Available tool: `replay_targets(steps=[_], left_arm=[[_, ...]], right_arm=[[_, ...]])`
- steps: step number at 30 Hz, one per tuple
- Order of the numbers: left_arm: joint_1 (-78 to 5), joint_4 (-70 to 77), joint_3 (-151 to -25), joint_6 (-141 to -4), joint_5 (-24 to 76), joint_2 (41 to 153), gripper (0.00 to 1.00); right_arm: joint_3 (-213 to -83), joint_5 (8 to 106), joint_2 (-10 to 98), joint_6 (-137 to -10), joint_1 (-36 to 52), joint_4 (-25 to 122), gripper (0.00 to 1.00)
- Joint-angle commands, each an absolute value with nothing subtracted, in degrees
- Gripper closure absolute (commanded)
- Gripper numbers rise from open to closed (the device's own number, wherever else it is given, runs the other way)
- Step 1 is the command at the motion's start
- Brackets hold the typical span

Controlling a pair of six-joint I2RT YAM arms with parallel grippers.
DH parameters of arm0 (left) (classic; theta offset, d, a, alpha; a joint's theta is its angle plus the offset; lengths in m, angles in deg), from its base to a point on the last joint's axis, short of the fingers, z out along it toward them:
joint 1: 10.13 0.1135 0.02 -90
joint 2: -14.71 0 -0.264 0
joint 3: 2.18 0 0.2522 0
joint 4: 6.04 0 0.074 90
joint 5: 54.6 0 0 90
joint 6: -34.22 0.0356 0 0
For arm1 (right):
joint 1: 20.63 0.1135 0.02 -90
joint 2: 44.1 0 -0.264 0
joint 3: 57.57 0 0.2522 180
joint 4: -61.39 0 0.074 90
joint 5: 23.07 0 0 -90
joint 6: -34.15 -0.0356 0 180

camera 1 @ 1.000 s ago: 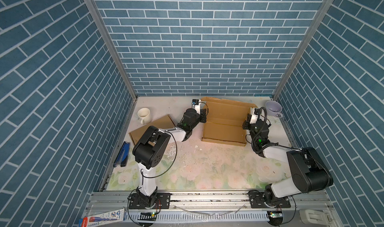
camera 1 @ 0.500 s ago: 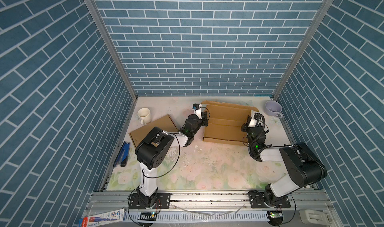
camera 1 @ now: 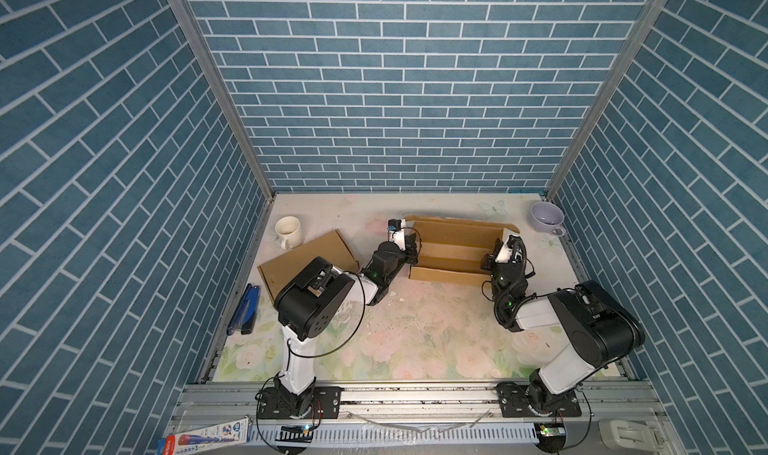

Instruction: Fold the paper box

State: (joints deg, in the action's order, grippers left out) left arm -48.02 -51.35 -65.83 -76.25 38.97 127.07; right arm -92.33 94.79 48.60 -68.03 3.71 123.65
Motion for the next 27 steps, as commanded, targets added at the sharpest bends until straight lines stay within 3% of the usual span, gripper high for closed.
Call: replay_targets(steps=[1, 8, 15, 21, 27], left_arm=[[-50.3, -42.67, -61.77, -71.41, 35.27, 127.67, 1.0], [-50.13, -50.0, -57.26, -67.37, 38.49, 128.79, 1.0], [-50.12, -54.69, -54.41, -64.46, 41.3, 129.66, 1.0], [-50.12, -57.75, -52.74, -63.21, 41.3, 130.44, 1.0], [-50.2, -61.97, -50.51, -62.79, 41.66, 132.18, 1.0]], right_arm=[[-89.62, 89.16, 43.29, -70.91, 4.11, 114.23, 0.89], [-93.22, 69.59, 20.4, -68.75, -2.38, 77.36, 0.57], [-102.81, 57.84, 2.98, -62.55, -4.8, 41.76, 0.49], [-120.25, 53.21, 1.67, -53.28, -4.26, 16.17, 0.44], [-136.65, 52.54, 13.97, -39.63, -0.25, 0.05, 0.36]])
